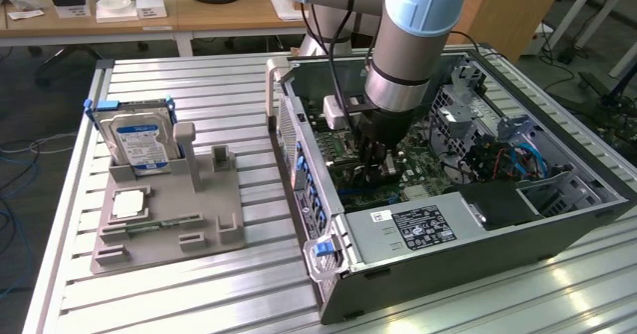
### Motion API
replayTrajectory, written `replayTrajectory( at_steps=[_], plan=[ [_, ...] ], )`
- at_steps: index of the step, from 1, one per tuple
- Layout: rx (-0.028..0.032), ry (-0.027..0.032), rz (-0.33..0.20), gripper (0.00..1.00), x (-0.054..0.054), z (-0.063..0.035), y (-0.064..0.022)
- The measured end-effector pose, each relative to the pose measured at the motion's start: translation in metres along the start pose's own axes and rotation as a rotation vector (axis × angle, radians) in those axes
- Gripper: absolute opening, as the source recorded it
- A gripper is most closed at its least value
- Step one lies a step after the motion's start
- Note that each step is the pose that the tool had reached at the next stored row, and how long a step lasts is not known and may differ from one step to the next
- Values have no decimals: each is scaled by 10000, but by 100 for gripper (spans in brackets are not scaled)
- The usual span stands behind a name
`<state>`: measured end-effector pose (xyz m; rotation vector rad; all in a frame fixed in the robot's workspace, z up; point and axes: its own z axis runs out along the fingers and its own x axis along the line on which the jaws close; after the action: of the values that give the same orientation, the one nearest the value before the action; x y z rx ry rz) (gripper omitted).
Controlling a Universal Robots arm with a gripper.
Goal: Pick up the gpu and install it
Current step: 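Insert the gpu into the slot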
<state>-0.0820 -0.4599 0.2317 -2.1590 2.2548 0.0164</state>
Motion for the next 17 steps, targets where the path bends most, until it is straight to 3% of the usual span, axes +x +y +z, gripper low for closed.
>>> replayTrajectory(
  at_steps=[17],
  plan=[
    [-10, 1, -1, 28, -3, -23, 4]
  ],
)
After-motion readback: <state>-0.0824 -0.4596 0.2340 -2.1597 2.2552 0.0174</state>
